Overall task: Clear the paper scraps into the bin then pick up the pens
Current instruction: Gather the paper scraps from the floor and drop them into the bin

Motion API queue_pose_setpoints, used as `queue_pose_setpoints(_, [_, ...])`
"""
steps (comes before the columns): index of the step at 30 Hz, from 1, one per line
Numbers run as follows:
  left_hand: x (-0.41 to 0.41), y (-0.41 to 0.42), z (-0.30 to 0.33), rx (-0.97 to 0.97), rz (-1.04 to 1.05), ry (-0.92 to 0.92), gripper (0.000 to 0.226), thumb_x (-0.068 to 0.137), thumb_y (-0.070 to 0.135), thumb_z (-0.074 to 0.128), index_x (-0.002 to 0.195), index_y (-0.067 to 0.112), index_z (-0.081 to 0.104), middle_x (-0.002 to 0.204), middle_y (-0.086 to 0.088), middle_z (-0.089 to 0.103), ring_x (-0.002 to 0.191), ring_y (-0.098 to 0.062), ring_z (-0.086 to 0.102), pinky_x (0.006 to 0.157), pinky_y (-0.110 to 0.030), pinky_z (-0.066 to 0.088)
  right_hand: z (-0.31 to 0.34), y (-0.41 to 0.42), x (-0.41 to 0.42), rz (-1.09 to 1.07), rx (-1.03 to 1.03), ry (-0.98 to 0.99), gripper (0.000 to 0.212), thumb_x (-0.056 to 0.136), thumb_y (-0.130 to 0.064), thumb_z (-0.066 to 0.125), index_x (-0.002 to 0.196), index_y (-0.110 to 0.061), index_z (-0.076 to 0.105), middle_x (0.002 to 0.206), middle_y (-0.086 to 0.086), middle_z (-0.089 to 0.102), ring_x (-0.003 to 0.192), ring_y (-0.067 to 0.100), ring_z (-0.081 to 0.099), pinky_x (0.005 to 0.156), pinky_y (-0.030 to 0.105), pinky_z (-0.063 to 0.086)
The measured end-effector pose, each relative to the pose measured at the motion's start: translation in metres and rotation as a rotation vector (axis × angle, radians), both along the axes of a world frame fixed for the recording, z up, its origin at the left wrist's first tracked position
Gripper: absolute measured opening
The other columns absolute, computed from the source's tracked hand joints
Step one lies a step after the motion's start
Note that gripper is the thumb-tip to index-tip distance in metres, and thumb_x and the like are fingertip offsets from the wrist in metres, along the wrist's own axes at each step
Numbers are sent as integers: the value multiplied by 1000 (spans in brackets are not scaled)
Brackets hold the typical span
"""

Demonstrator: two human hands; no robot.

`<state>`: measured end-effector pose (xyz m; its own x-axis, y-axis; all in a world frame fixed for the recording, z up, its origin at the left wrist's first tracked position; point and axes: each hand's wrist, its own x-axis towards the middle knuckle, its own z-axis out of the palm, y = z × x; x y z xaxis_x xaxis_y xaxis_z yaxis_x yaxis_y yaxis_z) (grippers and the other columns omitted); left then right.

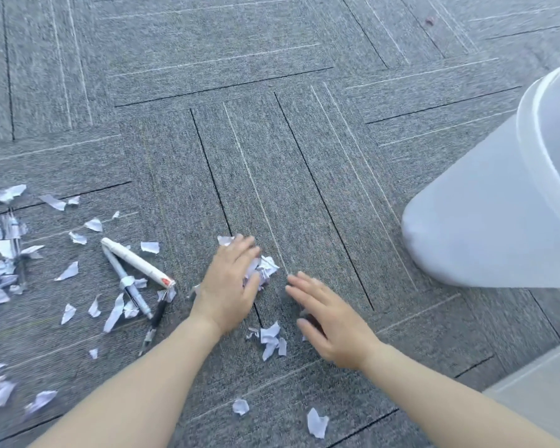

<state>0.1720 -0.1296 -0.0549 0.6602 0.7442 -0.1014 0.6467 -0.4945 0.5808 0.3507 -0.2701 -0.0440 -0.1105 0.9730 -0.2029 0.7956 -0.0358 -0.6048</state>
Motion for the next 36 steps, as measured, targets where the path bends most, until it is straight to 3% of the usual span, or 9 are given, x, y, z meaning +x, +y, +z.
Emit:
queue_pose_setpoints(3, [-16,-36,5,-42,-114,-149,42,92,23,40,130,9,53,133,-4,53,130,-8,35,110,-40,35,-2,-17,0,-95,120,32,53,95,-31,48,145,-16,42,156,-6,32,148,11,17,120,39,19])
queue_pose_setpoints(6, [-29,-55,4,55,-166,-142,42,88,24,50,126,8,55,126,-7,54,122,-19,45,101,-42,42,-7,-28,9,-222,109,-140,66,92,-48,51,150,-22,34,161,-6,19,150,15,5,119,48,17])
queue_pose_setpoints(10, [-29,-45,8,169,-237,160,77,83,60,45,148,27,21,158,-9,14,145,-26,9,117,-47,13,-8,-53,-4,40,34,-108,91,85,-65,54,154,-18,19,163,-2,9,151,19,0,116,52,23])
queue_pose_setpoints(14, [-10,-6,7,174,-142,371,88,75,81,27,146,42,-9,156,-5,-22,143,-26,-23,117,-50,-6,-15,-77,-14,321,103,-212,106,76,-80,51,154,-16,19,162,11,11,150,30,6,119,50,15])
queue_pose_setpoints(18, [-7,8,1,68,-188,275,84,80,76,22,150,32,8,160,-2,0,146,-18,-11,119,-42,-1,-27,-74,-15,487,200,-405,96,82,-79,41,154,-18,22,160,18,16,148,35,13,118,49,15])
queue_pose_setpoints(24, [-38,-35,-4,68,-308,50,77,84,64,45,141,14,39,148,0,38,142,-16,21,117,-39,21,-32,-41,-24,198,183,-434,76,97,-56,40,153,-11,16,160,17,14,149,32,11,116,48,22])
queue_pose_setpoints(29, [-45,-56,-9,140,-401,96,92,75,70,52,140,6,38,141,-8,43,136,-25,32,113,-42,28,-25,-13,-20,153,75,-367,74,99,-53,30,154,-10,6,163,10,3,150,23,-2,120,40,9])
queue_pose_setpoints(33, [-39,-58,-11,262,-432,96,70,80,59,53,129,8,49,127,-9,55,121,-27,47,104,-42,40,-21,25,-18,192,79,-298,70,99,-44,35,154,-8,11,163,9,5,150,21,-1,122,39,6])
queue_pose_setpoints(36, [-30,-52,-8,318,-322,123,49,84,45,46,117,9,51,111,-8,60,100,-26,54,85,-40,50,-21,38,-23,216,120,-194,58,97,-31,39,147,-2,34,156,15,29,147,27,19,121,37,13])
